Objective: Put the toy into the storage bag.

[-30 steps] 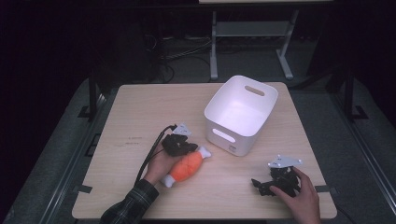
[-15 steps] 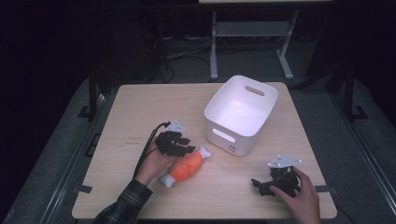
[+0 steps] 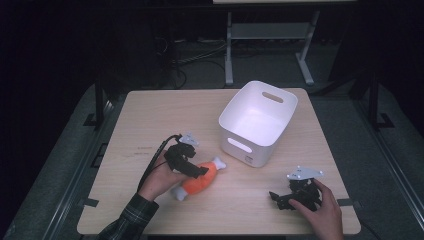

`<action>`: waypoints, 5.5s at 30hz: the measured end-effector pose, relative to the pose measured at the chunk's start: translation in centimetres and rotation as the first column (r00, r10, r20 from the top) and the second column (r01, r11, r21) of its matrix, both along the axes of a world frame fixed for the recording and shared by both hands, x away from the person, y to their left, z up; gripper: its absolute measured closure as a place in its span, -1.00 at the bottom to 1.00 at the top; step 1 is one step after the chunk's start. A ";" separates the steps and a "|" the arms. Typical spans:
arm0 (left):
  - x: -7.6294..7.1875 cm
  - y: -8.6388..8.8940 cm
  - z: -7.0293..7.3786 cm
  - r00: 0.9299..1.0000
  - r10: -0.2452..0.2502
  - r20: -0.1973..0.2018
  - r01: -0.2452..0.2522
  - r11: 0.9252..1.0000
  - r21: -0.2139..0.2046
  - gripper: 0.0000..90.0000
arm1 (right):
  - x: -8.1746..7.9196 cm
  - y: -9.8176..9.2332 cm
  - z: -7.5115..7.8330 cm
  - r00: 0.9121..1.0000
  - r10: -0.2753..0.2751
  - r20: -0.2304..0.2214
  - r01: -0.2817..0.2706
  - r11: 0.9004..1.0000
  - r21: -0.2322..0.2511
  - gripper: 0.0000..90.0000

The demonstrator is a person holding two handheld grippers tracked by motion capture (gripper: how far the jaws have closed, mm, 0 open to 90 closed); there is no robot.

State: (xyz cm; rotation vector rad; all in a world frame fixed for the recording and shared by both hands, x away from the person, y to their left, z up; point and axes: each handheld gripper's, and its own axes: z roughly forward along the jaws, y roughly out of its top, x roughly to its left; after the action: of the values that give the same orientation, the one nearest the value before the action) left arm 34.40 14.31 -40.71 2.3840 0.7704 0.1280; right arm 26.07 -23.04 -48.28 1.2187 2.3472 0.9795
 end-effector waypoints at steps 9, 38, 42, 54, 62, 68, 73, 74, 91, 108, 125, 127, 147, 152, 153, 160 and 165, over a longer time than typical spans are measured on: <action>-0.7 -0.4 -0.6 0.999 -0.010 -0.035 0.012 0.998 0.067 -0.73 | 0.0 0.0 0.0 1.000 0.000 -0.001 0.000 1.000 0.000 -1.00; -0.8 -2.3 -3.5 0.996 -0.039 -0.082 0.052 0.985 0.166 -0.72 | 0.0 0.0 0.0 1.000 0.000 0.000 0.000 1.000 0.000 -1.00; -0.7 -2.2 -3.5 0.996 -0.045 -0.083 0.058 0.985 0.162 -0.69 | 0.0 0.0 0.0 1.000 0.000 0.000 0.000 1.000 0.000 -1.00; -0.7 -1.9 -3.2 0.995 -0.057 -0.086 0.070 0.986 0.150 -0.54 | 0.0 0.0 0.0 1.000 0.000 0.000 0.000 1.000 0.000 -1.00; -0.7 -1.4 -2.5 0.995 -0.061 -0.082 0.071 0.989 0.130 -0.52 | 0.0 0.0 0.0 1.000 0.000 0.000 0.000 1.000 0.000 -1.00; -0.6 -0.8 -1.8 0.996 -0.062 -0.070 0.070 0.991 0.113 -0.52 | 0.0 0.0 0.0 1.000 0.000 0.000 0.000 1.000 0.000 -1.00; -0.4 -0.4 -1.1 0.996 -0.058 -0.066 0.064 0.993 0.095 -0.52 | 0.0 0.0 0.0 1.000 0.000 0.000 0.000 1.000 0.000 -1.00; -0.4 -0.3 -0.9 0.997 -0.056 -0.061 0.061 0.994 0.089 -0.52 | 0.0 0.0 0.0 1.000 0.000 0.000 0.000 1.000 0.000 -1.00; 0.2 0.8 1.3 0.997 -0.067 -0.043 0.069 0.996 0.048 -0.52 | 0.0 0.0 0.0 1.000 0.000 0.001 0.000 1.000 0.000 -1.00; 0.7 1.2 3.8 0.996 -0.080 -0.034 0.081 0.997 0.003 -0.52 | 0.0 0.0 0.0 1.000 -0.002 -0.003 0.002 1.000 0.001 -1.00; 1.4 1.3 8.4 0.995 -0.099 0.011 0.099 0.995 -0.030 -0.52 | 0.0 0.0 0.0 1.000 0.000 -0.001 0.000 1.000 0.003 -1.00; 1.5 1.2 9.0 0.995 -0.101 0.014 0.101 0.994 -0.029 -0.52 | 0.0 0.0 0.0 1.000 -0.002 -0.001 0.002 1.000 0.002 -1.00; 4.3 -1.2 12.7 0.992 -0.120 0.042 0.122 0.991 -0.059 -0.52 | 0.0 0.1 0.0 1.000 -0.005 -0.006 0.005 1.000 0.005 -1.00; 5.2 -2.2 13.3 0.992 -0.123 0.040 0.125 0.991 -0.054 -0.52 | 0.0 0.0 0.0 1.000 -0.004 -0.005 0.004 1.000 0.004 -1.00; 5.4 -2.4 13.4 0.991 -0.126 0.043 0.128 0.991 -0.049 -0.52 | 0.0 0.1 0.0 1.000 -0.005 -0.005 0.005 1.000 0.005 -1.00; 6.6 -3.9 13.9 0.992 -0.123 0.042 0.124 0.992 -0.030 -0.52 | 0.0 0.0 0.0 1.000 -0.004 -0.005 0.004 1.000 0.003 -1.00; 7.6 -5.2 14.1 0.992 -0.120 0.044 0.121 0.992 -0.021 -0.52 | -0.1 0.1 0.0 1.000 -0.005 -0.005 0.005 1.000 0.005 -1.00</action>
State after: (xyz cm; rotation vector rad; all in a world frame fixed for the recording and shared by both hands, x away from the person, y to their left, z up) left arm 42.04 9.12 -26.59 2.3902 0.6028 0.1181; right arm 26.02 -22.99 -48.25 1.2297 2.3461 0.9819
